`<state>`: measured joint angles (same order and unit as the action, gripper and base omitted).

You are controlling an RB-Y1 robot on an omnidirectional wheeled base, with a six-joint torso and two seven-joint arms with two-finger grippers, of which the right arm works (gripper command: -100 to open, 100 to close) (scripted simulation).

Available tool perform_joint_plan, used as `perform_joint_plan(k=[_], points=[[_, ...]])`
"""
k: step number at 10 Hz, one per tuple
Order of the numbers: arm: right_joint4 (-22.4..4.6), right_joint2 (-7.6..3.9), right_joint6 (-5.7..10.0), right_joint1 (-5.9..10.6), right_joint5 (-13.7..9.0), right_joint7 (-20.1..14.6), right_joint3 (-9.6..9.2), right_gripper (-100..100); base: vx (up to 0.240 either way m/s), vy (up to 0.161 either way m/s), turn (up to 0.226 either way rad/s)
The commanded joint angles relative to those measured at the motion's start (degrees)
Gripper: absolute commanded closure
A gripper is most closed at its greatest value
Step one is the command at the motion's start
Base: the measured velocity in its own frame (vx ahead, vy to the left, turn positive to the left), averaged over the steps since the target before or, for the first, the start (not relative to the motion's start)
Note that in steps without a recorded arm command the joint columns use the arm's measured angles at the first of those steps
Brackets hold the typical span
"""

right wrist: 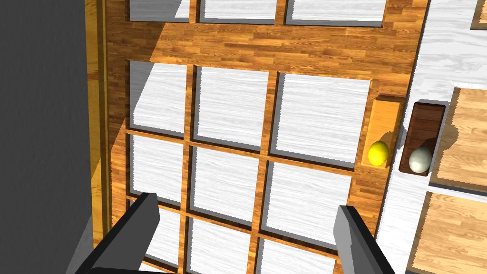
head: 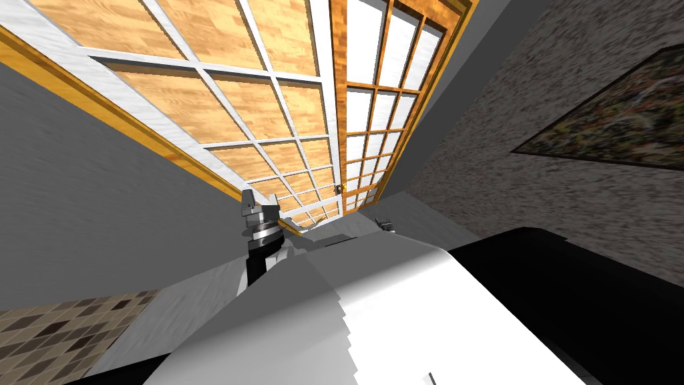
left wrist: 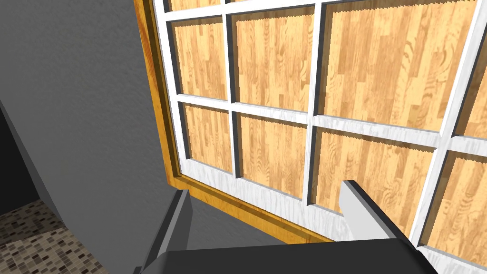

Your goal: Pull the door open

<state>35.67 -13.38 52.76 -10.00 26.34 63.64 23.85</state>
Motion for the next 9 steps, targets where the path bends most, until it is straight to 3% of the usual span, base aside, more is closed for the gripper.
perform_joint_plan(k=[1, 3, 4, 9], points=[[-1.61, -0.64, -0.51, -0.36, -1.63, 1.29, 0.08, -100, -0.092, -0.055, -0.028], [-3.13, -1.13, -1.12, 0.10, -3.30, 2.54, -0.12, -100, -0.059, -0.039, 0.015], [-3.93, -1.11, -1.47, 1.24, -4.44, 3.46, -0.55, -100, 0.059, -0.009, 0.094], [-4.30, -0.27, -1.70, 4.55, -5.78, 4.68, -1.79, -100, 0.154, 0.024, 0.082]])
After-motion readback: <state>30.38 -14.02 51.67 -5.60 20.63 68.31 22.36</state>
